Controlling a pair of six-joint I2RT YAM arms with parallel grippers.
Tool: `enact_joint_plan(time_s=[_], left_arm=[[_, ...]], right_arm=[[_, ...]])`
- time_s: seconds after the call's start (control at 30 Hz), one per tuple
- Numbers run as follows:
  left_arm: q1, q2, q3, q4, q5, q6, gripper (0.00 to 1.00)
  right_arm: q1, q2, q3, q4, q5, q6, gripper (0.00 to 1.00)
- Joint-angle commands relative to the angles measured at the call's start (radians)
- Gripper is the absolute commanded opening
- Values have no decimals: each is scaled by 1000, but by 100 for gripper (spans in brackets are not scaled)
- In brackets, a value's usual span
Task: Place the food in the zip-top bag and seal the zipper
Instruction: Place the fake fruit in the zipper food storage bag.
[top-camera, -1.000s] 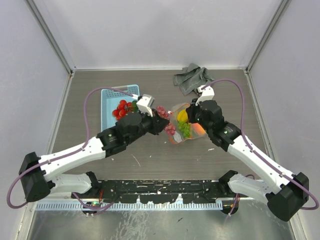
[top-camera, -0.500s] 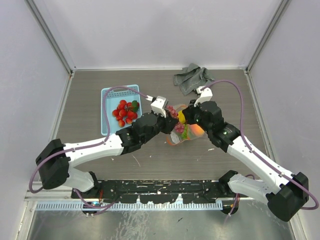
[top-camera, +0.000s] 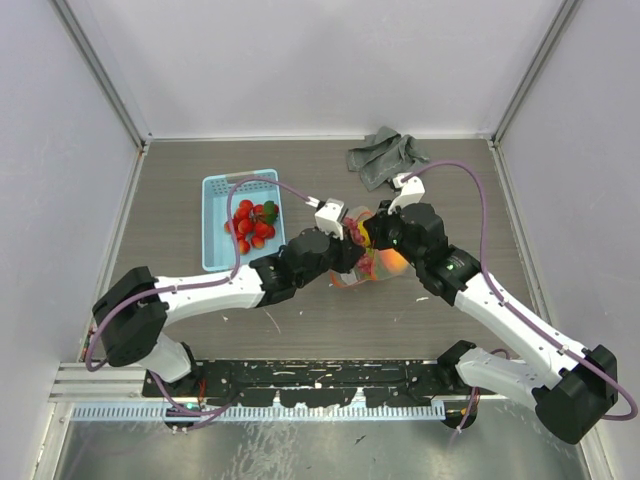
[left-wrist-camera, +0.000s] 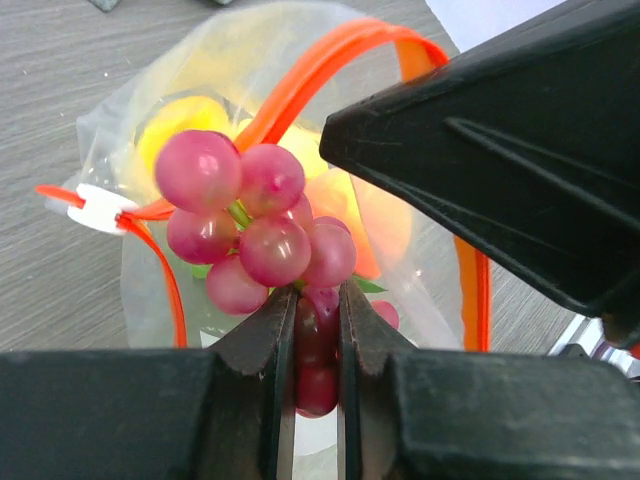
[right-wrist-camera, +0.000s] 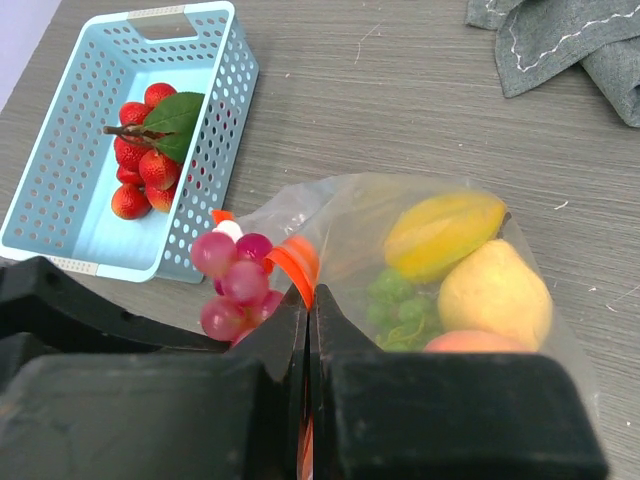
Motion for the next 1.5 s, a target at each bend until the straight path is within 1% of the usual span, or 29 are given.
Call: enact_joint_plan(time_s=[0.0, 0.27, 0.33, 0.53, 0.7, 0.87, 1.1, 1.2, 1.27, 1.37, 1.47], left_arm=[[-4, 21, 65, 52, 26, -16, 0], [-8, 64, 56, 84, 165, -72, 0], [-14, 80, 61, 85, 168, -76, 0], [-12, 77, 84, 55, 144, -48, 0], [2, 71, 117, -9, 46, -25, 1], [38, 65, 141, -42, -28, -32, 6], [61, 142, 208, -52, -29, -35, 9], [71, 170, 236, -62, -32, -45, 15], [80, 185, 253, -74, -19, -55, 21], [83, 201, 255, -74, -6, -66, 30], [83, 200, 248, -71, 10, -71, 36]], right_arm=[[6, -25, 10, 76, -18, 9, 1], [6, -21, 11, 76, -10, 3, 0], [6, -18, 12, 75, -14, 3, 0], [5, -23, 8, 70, -15, 1, 0], [6, -29, 7, 68, -16, -2, 0], [6, -30, 7, 61, -21, -6, 0], [6, -27, 8, 60, -25, -8, 0], [6, -26, 9, 58, -26, -10, 0], [6, -26, 8, 58, -24, -11, 0], [6, -26, 4, 58, -18, -13, 0], [6, -27, 3, 57, -17, -12, 0]])
